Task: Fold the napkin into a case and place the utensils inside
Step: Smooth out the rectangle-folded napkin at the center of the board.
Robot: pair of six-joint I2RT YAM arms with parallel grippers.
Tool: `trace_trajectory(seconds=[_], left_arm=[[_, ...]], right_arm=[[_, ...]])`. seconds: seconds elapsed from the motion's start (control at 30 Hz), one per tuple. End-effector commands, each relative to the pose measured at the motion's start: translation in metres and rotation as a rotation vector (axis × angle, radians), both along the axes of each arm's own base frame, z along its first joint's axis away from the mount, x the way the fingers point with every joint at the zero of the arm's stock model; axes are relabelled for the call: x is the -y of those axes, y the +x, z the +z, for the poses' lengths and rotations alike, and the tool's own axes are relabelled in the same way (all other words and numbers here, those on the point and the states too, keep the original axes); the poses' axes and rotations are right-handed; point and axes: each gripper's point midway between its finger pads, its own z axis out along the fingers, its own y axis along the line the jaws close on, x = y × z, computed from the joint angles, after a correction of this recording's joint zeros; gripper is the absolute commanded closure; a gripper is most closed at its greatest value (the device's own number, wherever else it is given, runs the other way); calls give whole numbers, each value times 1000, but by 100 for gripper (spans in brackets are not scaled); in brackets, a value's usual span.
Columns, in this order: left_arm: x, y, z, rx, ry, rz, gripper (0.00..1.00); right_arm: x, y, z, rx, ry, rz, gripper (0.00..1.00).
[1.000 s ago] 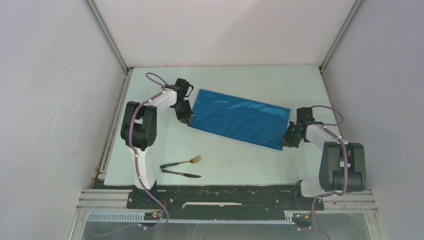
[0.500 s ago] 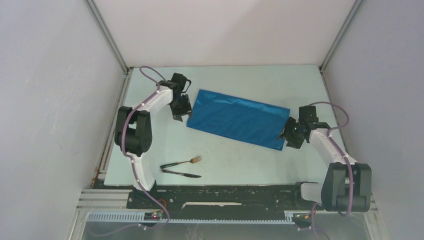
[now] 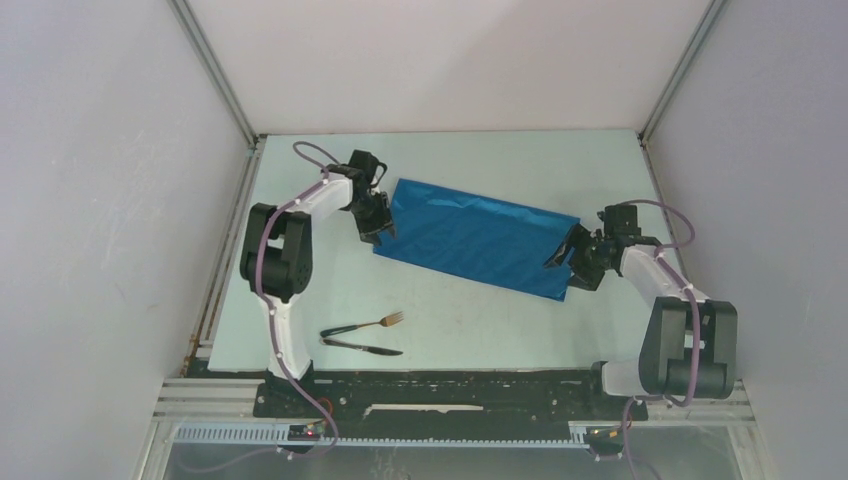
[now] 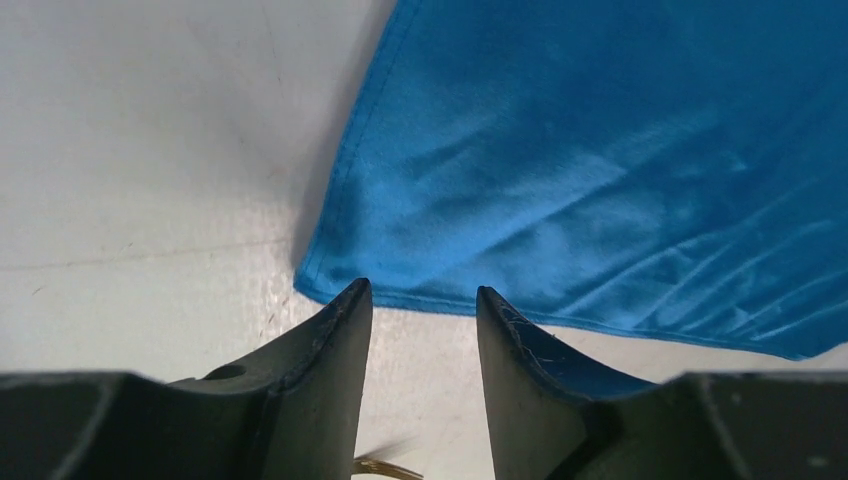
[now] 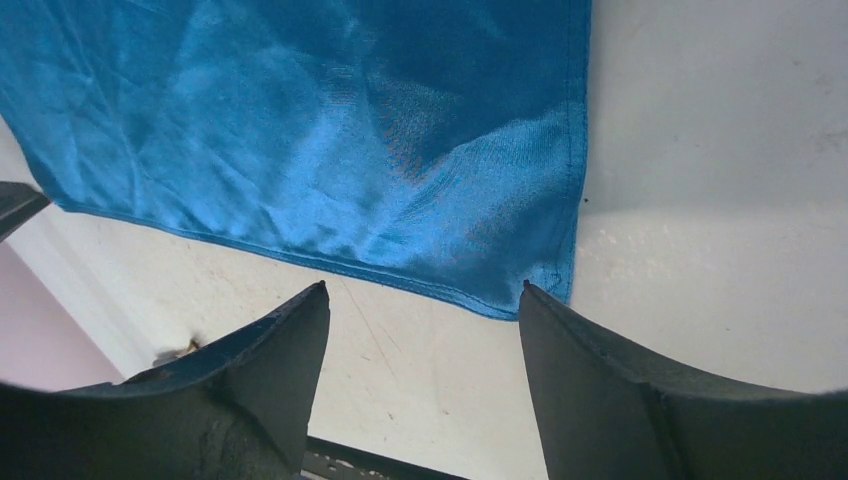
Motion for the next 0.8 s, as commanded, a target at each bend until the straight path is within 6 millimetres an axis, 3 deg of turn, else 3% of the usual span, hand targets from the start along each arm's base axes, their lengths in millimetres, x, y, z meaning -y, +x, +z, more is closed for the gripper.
trace_trajectory(seconds=[0.0,0.2,0.43,0.67,0.77], left_arm=[[5,10,-7,5,-23,-13,51],[-4,2,-28,-35,19,6,51],[-7,-6,-39,-55,24,28,51],[-8,-7,-41,-61,26,29,51],[-8,-8,-41,-61,29,25,51]], right_arm=[[-13,8,9,51,61,67,22],[-20,9,-2,33,92,63,17],[-1,4,-30,-43,48,1,15],[1,7,-1,33,-8,9,12],[10,-2,-1,15,-16,-9,11]])
